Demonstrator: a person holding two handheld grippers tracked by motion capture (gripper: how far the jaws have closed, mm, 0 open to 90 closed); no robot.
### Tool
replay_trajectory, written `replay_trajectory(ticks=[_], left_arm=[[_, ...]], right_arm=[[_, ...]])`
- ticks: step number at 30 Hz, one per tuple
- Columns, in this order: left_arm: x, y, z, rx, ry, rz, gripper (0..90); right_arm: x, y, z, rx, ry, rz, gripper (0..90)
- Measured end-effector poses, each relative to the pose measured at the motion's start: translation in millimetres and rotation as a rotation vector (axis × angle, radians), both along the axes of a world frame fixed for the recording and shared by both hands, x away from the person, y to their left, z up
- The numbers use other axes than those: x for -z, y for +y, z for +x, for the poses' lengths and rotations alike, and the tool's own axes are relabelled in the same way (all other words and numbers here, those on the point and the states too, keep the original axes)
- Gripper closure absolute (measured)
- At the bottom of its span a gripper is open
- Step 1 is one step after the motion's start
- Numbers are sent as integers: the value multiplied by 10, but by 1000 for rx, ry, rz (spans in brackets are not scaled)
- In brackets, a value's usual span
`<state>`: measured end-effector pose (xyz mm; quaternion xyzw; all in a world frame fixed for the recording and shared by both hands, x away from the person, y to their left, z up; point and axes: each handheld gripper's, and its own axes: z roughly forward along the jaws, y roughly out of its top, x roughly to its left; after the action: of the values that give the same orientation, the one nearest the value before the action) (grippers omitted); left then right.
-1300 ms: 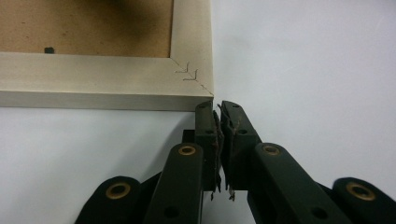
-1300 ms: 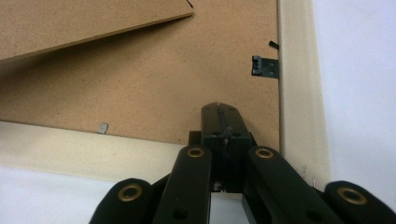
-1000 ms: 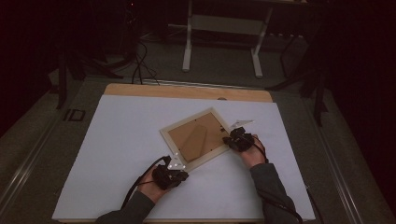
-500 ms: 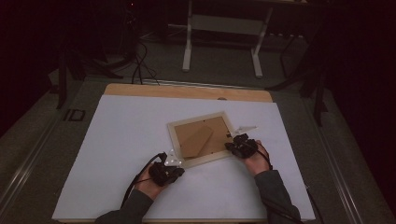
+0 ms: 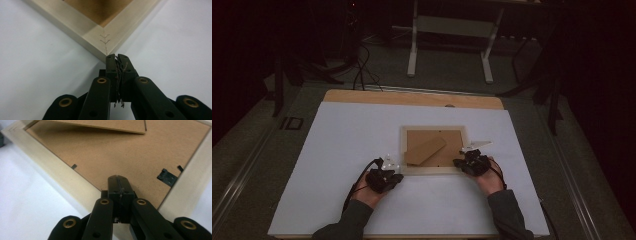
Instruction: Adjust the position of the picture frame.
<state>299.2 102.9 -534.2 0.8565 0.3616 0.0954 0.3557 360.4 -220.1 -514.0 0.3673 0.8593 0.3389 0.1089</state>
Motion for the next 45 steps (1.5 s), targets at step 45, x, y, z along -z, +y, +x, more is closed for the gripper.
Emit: replay_trajectory(ticks=[45], left_arm=[[46,373,341,-179,54,-109,899]], right_arm=[[202,-290,193,332,-18,89,900]])
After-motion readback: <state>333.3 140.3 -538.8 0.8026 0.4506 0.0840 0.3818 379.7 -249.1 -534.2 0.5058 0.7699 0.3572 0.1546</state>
